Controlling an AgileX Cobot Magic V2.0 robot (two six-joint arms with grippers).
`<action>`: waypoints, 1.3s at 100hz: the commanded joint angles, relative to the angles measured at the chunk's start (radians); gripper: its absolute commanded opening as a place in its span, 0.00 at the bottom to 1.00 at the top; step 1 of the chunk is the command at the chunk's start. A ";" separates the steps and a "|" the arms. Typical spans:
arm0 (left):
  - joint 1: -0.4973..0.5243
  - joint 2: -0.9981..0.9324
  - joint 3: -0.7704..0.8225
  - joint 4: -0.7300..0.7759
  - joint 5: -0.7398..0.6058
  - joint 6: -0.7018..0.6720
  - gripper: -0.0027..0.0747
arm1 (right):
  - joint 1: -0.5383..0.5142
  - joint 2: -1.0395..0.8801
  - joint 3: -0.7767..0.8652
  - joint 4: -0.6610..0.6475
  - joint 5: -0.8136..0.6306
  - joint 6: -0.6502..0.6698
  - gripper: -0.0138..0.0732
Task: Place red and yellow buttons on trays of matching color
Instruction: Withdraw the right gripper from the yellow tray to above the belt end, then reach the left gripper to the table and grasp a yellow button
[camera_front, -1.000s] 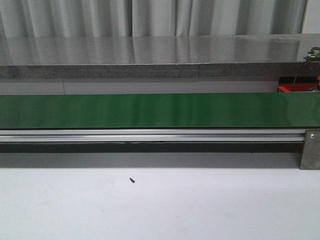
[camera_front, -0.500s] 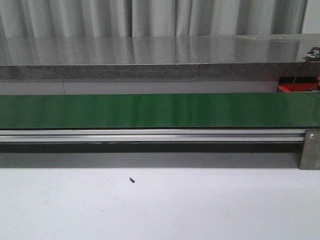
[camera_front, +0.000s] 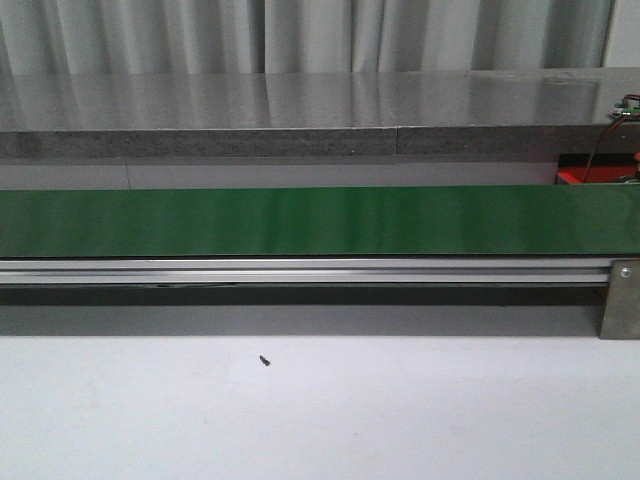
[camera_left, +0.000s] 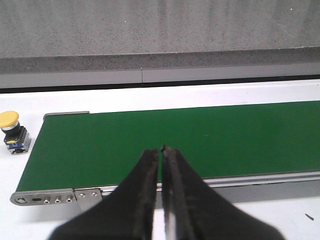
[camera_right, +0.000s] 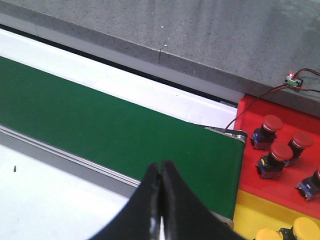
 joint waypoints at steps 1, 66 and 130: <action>-0.008 0.004 -0.027 -0.012 -0.078 -0.009 0.23 | -0.002 0.001 -0.021 0.018 -0.057 -0.009 0.05; 0.034 0.031 -0.082 -0.008 -0.100 -0.070 0.88 | -0.002 0.001 -0.021 0.018 -0.057 -0.009 0.05; 0.394 0.794 -0.665 -0.012 0.071 -0.110 0.88 | -0.002 0.001 -0.021 0.018 -0.057 -0.009 0.05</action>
